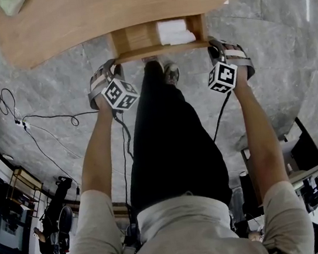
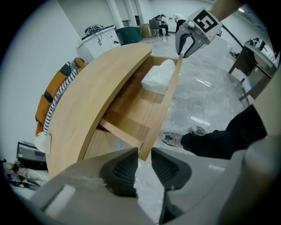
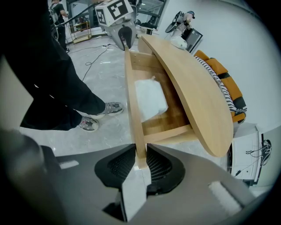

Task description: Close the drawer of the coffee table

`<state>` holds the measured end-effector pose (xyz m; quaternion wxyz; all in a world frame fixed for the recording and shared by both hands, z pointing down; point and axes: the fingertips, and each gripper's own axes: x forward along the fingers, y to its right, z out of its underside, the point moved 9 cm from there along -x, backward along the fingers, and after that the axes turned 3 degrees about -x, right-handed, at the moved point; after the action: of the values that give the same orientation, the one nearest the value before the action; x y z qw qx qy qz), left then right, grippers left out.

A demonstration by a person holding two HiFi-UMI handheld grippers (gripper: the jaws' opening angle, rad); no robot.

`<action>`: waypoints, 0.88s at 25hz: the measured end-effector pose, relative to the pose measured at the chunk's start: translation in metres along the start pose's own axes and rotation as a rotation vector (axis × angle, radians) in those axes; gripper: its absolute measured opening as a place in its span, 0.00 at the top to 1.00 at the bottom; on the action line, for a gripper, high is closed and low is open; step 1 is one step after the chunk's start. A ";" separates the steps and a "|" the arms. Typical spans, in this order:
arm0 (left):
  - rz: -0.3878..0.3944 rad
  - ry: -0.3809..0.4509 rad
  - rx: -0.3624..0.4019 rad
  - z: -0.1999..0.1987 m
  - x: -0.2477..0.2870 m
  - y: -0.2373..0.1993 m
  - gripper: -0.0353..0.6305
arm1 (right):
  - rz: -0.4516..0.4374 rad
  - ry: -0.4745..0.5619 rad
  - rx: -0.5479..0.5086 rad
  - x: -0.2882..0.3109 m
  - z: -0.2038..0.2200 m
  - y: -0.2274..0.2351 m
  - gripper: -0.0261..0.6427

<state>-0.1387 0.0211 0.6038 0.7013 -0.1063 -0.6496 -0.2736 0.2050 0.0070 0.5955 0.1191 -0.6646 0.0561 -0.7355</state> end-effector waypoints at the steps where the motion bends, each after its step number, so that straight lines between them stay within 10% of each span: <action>1: -0.003 0.002 0.000 -0.001 0.000 -0.001 0.76 | 0.001 0.001 0.000 0.000 0.000 0.000 0.83; 22: -0.022 -0.001 -0.016 -0.007 0.010 -0.030 0.76 | 0.027 0.002 0.016 0.011 -0.011 0.023 0.83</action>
<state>-0.1480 -0.0101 0.6067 0.6972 -0.1050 -0.6487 -0.2864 0.1956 -0.0184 0.5991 0.1343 -0.6622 0.0591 -0.7348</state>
